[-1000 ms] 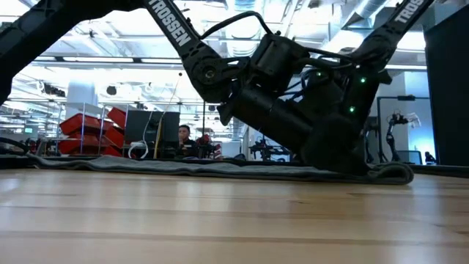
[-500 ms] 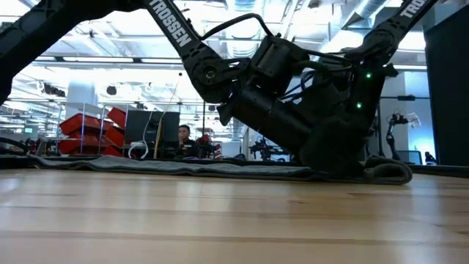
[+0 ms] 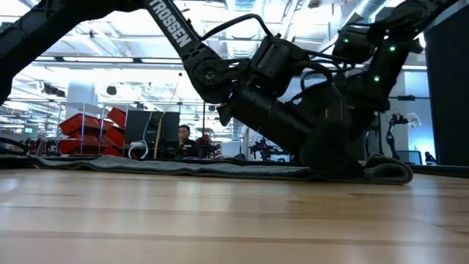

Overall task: Roll towel
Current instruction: Roll the gray towel

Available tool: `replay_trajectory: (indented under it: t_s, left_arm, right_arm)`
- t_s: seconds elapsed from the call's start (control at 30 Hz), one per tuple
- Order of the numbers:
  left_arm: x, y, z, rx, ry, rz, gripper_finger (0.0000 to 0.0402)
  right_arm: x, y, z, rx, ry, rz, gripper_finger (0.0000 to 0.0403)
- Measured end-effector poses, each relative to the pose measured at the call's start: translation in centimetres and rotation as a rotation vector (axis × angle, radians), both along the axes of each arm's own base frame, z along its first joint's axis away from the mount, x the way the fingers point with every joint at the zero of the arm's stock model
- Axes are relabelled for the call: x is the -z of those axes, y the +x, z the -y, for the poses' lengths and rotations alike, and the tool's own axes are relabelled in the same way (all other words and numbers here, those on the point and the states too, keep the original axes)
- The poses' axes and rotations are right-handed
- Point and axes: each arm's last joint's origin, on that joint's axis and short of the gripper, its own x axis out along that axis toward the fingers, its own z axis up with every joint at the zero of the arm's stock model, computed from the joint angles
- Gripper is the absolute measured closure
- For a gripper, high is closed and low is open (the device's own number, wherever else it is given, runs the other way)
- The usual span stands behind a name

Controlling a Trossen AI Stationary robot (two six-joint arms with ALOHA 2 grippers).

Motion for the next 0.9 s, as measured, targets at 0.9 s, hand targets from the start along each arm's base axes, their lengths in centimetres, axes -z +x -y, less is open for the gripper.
replay_trajectory:
  t_s: [0.9]
  left_arm:
    - [0.0,0.0,0.0,-0.003,-0.004,-0.003,0.0268]
  right_arm:
    - [2.7,-0.5,-2.8,-0.006,0.045,0.014,0.0403]
